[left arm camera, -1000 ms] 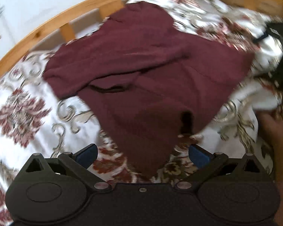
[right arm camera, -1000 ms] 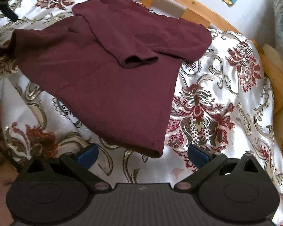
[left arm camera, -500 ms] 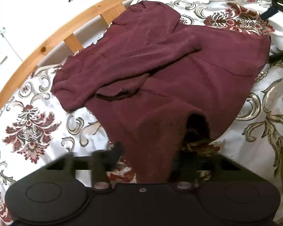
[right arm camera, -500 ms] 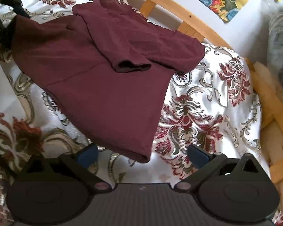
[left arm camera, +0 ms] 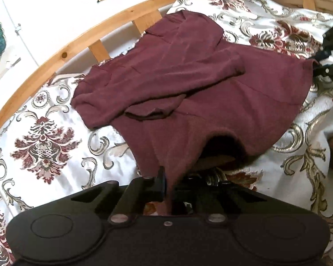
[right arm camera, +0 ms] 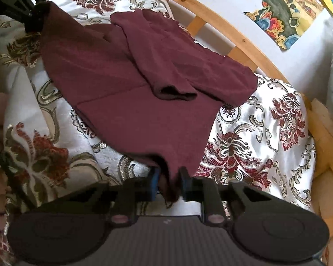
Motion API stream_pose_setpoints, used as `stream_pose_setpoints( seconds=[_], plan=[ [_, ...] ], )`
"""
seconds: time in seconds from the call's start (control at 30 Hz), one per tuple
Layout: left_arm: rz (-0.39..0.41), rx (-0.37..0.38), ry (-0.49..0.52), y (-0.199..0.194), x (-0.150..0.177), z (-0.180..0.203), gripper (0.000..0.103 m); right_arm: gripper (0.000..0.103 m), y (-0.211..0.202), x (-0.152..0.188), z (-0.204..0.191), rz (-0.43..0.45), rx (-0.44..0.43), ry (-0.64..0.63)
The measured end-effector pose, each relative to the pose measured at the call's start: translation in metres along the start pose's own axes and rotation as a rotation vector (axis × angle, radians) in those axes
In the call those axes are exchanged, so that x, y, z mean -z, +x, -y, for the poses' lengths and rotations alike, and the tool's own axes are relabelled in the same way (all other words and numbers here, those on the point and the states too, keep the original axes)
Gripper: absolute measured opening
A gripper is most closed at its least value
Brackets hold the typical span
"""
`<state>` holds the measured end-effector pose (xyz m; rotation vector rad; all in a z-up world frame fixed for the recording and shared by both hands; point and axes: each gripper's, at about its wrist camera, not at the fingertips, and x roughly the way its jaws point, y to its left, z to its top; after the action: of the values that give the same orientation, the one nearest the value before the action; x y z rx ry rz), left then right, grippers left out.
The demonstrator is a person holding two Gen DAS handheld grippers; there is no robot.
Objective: Fold small clothes
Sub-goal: 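Grasp the shirt hem with the left tool while the right tool grasps it too, then lift the hem with both tools and fold it up toward the collar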
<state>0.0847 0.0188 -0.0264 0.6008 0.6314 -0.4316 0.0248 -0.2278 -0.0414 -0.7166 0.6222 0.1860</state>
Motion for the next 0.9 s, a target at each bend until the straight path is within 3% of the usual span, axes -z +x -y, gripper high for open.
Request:
stream_pose_setpoints(
  seconds=[0.3, 0.43, 0.67, 0.9],
  plan=[
    [0.075, -0.023, -0.137, -0.036, -0.020, -0.018, 0.004, 0.012, -0.038, -0.011, 0.022, 0.136, 0.073, 0.139],
    [0.107, -0.019, -0.194, -0.064, -0.025, -0.028, 0.004, 0.011, -0.064, -0.017, 0.039, 0.183, 0.066, 0.182],
    [0.122, 0.022, -0.247, -0.128, -0.013, -0.027, 0.004, 0.011, -0.128, -0.017, 0.058, 0.242, 0.039, 0.268],
    [0.149, 0.051, -0.279, -0.187, -0.001, -0.024, 0.004, 0.011, -0.190, -0.013, 0.049, 0.276, 0.051, 0.240]
  ],
)
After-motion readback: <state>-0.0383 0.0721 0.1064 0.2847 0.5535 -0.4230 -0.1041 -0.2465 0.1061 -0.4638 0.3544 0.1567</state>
